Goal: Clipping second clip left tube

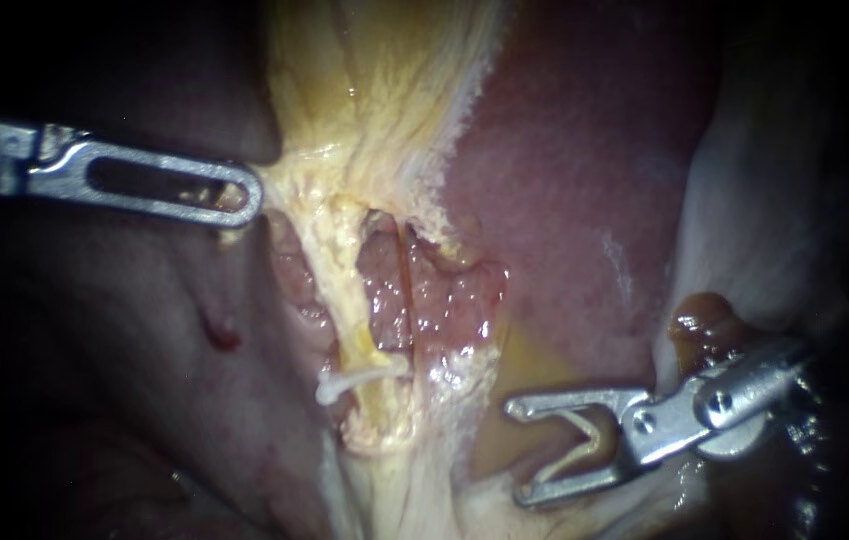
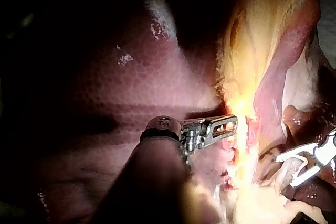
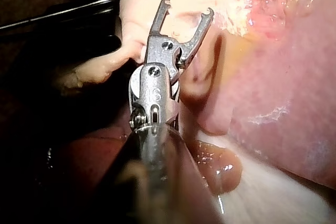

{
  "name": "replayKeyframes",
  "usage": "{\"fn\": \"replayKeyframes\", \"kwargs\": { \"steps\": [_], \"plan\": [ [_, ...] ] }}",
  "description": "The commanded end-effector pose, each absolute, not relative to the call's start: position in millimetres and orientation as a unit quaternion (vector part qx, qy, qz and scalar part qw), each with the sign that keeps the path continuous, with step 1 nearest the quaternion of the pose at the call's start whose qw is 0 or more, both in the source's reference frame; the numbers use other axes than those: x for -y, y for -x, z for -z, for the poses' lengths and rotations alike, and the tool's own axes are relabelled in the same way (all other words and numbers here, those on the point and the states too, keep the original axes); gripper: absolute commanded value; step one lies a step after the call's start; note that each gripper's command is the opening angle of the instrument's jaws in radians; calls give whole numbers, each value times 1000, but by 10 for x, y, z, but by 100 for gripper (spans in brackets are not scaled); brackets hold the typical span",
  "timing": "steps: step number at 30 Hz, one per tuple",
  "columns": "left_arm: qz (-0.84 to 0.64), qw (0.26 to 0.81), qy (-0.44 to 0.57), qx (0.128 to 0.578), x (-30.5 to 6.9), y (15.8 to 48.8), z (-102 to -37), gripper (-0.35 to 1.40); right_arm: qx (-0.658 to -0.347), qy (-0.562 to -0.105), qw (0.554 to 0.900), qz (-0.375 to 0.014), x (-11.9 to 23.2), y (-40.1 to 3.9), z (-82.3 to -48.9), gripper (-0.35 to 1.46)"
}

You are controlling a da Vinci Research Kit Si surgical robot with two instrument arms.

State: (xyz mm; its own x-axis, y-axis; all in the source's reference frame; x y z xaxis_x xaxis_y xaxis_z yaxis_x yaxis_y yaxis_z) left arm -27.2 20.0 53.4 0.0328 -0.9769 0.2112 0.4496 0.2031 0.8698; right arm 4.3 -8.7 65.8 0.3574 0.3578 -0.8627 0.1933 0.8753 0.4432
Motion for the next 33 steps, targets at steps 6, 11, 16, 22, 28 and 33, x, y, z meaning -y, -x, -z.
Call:
{"fn": "replayKeyframes", "kwargs": {
  "steps": [6, 11, 16, 22, 28, 33],
  "plan": [
    [549, 649, -311, 426, -198, 275, -536, -35, -566, -241, 786, -59, 83, -60, -659, 50],
    [548, 649, -312, 426, -198, 277, -537, -35, -568, -239, 786, -59, 79, -72, -660, 50],
    [548, 649, -312, 426, -198, 279, -538, -35, -576, -236, 779, -72, 63, -84, -655, 50],
    [547, 649, -313, 426, -197, 281, -540, -35, -583, -236, 772, -90, 40, -93, -645, 50],
    [546, 649, -313, 427, -196, 284, -543, -35, -585, -244, 767, -100, 31, -103, -645, 50],
    [546, 649, -313, 427, -196, 285, -543, -35, -584, -250, 765, -106, 29, -115, -653, 50]
  ]
}}
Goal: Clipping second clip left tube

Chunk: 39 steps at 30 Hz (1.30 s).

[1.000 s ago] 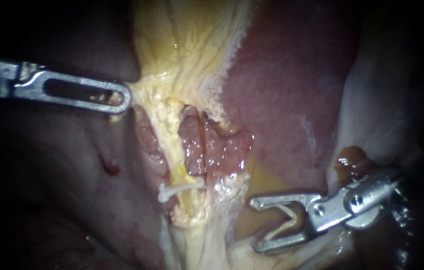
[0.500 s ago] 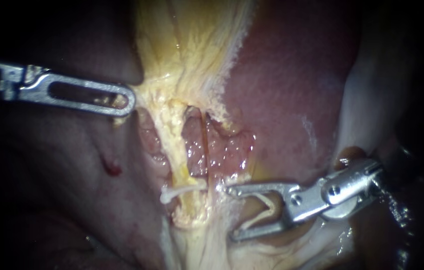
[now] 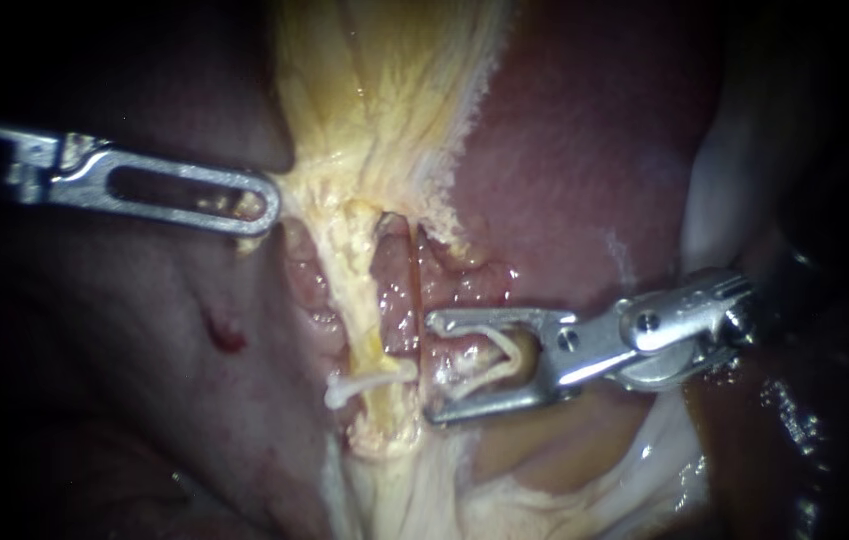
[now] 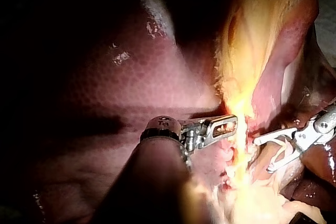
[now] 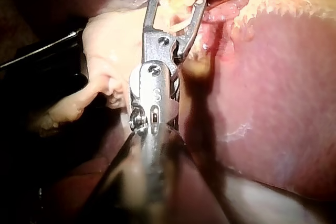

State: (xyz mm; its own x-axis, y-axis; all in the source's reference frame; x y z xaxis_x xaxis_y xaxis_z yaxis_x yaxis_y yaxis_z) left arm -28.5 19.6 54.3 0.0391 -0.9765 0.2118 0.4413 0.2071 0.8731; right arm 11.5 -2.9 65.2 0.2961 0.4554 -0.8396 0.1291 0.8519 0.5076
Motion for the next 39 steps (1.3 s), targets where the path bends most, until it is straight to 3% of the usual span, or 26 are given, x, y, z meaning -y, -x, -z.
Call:
{"fn": "replayKeyframes", "kwargs": {
  "steps": [1, 23, 31, 39],
  "plan": [
    [546, 649, -313, 427, -196, 284, -543, -35, -583, -253, 764, -108, 29, -116, -654, 50],
    [546, 649, -313, 427, -197, 285, -543, -35, -578, -287, 752, -135, 25, -130, -710, 50],
    [546, 649, -313, 427, -197, 285, -543, -35, -587, -311, 732, -148, 19, -126, -733, 50],
    [546, 649, -313, 427, -197, 285, -544, -35, -601, -339, 707, -152, 18, -135, -735, 50]
  ]
}}
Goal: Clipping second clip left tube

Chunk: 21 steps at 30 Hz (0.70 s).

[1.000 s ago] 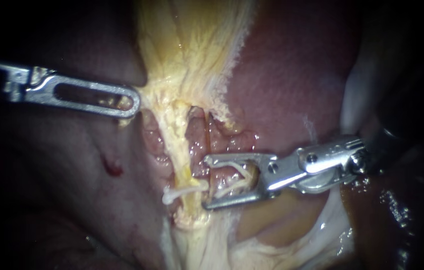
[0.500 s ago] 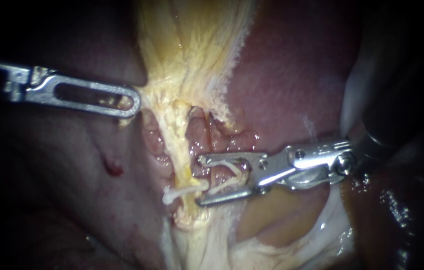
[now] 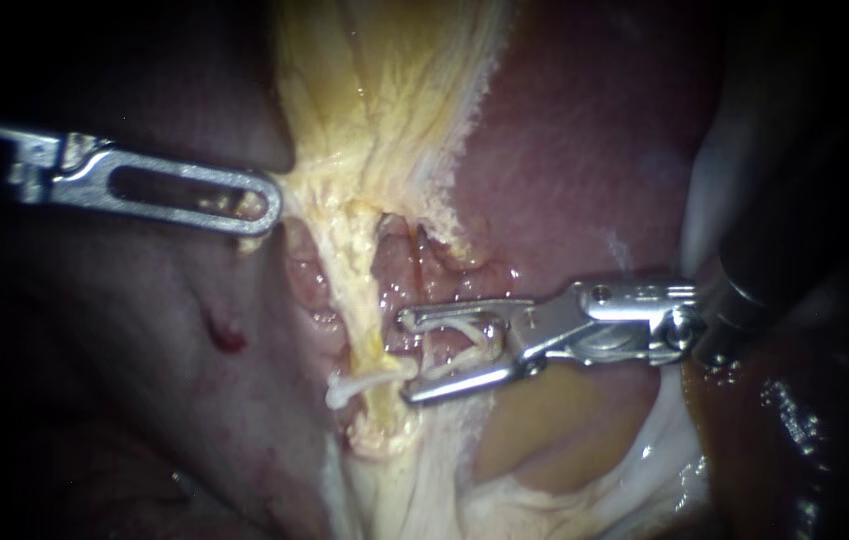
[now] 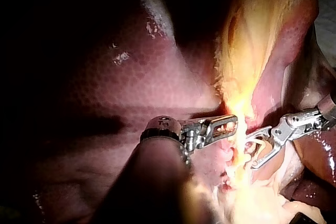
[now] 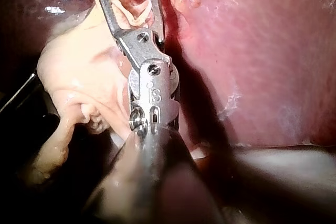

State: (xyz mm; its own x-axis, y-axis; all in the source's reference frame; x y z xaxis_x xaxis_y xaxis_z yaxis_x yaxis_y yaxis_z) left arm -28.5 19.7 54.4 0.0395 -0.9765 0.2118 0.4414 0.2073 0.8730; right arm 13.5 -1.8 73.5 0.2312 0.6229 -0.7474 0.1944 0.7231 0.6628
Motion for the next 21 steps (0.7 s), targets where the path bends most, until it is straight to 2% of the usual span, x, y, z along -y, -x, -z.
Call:
{"fn": "replayKeyframes", "kwargs": {
  "steps": [1, 21],
  "plan": [
    [546, 649, -313, 427, -197, 285, -544, -35, -604, -345, 702, -153, 18, -137, -735, 50],
    [546, 649, -313, 427, -197, 287, -550, -35, -626, -378, 668, -141, 28, -173, -721, 50]
  ]
}}
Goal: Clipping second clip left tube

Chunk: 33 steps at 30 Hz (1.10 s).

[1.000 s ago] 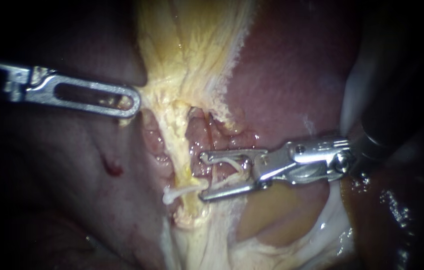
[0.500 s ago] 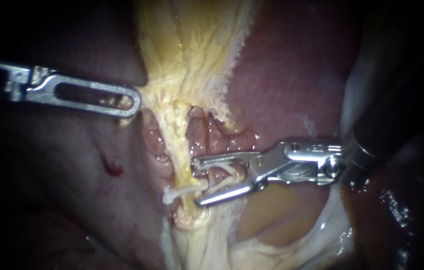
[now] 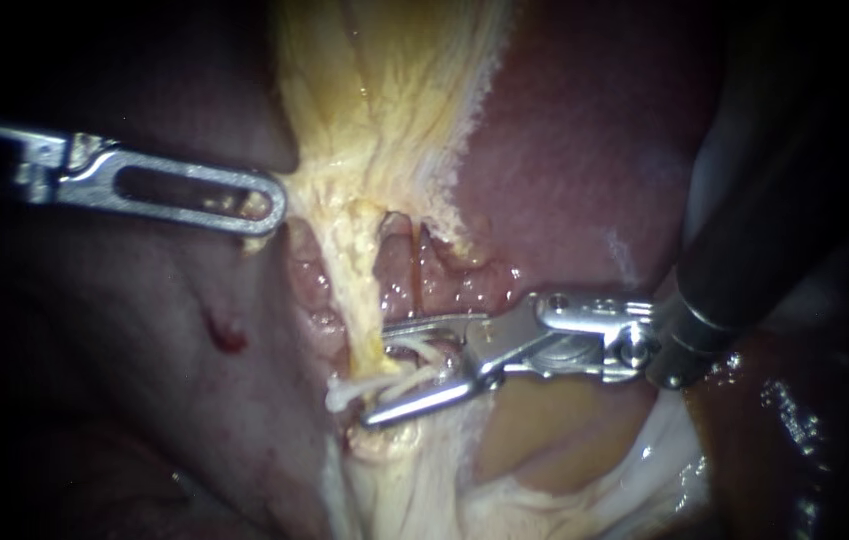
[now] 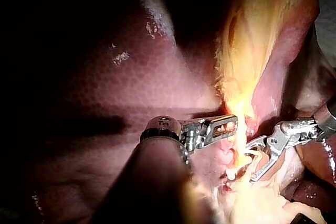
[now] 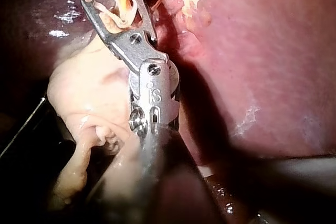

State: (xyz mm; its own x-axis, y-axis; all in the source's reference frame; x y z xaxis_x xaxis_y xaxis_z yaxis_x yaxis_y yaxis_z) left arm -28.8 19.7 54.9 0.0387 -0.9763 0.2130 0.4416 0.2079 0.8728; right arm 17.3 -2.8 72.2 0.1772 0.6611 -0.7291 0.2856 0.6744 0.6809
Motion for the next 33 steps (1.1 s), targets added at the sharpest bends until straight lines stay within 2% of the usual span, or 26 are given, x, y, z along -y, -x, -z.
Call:
{"fn": "replayKeyframes", "kwargs": {
  "steps": [1, 17, 33],
  "plan": [
    [546, 649, -313, 427, -198, 287, -550, -35, -626, -380, 666, -139, 29, -174, -720, 50],
    [546, 650, -312, 427, -199, 289, -555, -35, -634, -394, 651, -136, 36, -204, -720, 50],
    [546, 650, -312, 427, -202, 288, -559, -35, -638, -405, 643, -124, 41, -212, -711, 49]
  ]
}}
